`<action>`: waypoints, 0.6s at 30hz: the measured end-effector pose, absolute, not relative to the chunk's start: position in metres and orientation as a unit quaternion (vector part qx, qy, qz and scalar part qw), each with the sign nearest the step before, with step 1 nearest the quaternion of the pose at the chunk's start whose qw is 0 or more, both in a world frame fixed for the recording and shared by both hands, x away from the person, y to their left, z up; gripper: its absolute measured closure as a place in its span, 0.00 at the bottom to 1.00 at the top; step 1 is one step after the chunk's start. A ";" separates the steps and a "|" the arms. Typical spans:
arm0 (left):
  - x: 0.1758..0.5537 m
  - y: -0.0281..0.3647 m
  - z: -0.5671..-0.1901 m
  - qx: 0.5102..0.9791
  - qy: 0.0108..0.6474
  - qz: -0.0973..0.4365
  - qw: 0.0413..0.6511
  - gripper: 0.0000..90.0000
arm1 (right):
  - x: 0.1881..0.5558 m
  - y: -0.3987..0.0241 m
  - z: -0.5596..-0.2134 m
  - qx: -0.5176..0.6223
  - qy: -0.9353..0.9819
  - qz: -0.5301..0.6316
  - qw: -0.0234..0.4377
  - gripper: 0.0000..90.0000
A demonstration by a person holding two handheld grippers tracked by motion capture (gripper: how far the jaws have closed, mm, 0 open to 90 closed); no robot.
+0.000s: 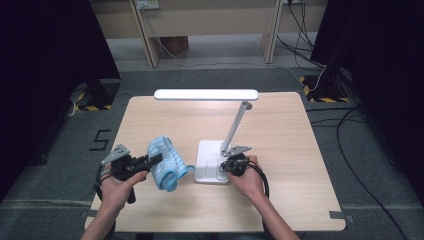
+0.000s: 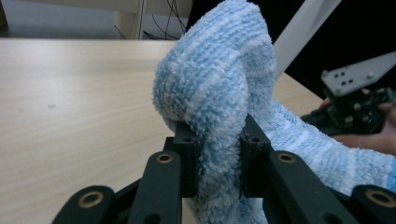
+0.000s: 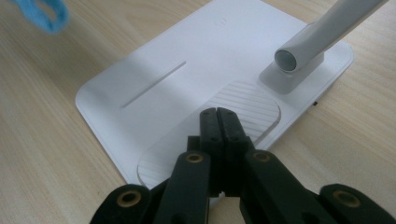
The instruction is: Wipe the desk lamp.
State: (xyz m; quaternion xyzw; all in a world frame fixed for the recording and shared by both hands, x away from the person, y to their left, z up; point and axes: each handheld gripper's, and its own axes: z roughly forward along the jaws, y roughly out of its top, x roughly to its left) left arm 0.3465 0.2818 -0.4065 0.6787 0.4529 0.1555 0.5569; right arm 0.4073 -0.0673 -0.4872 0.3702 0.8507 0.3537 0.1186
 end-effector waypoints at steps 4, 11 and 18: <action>0.351 0.285 -0.393 0.675 0.449 0.166 0.561 0.81 | 0.408 -0.069 -0.488 0.370 0.850 0.357 0.116 1.00; 0.361 0.291 -0.362 0.664 0.441 0.190 0.573 0.81 | 0.408 -0.069 -0.488 0.369 0.850 0.359 0.115 1.00; 0.372 0.294 -0.346 0.662 0.440 0.209 0.569 0.81 | 0.409 -0.069 -0.488 0.368 0.851 0.358 0.114 1.00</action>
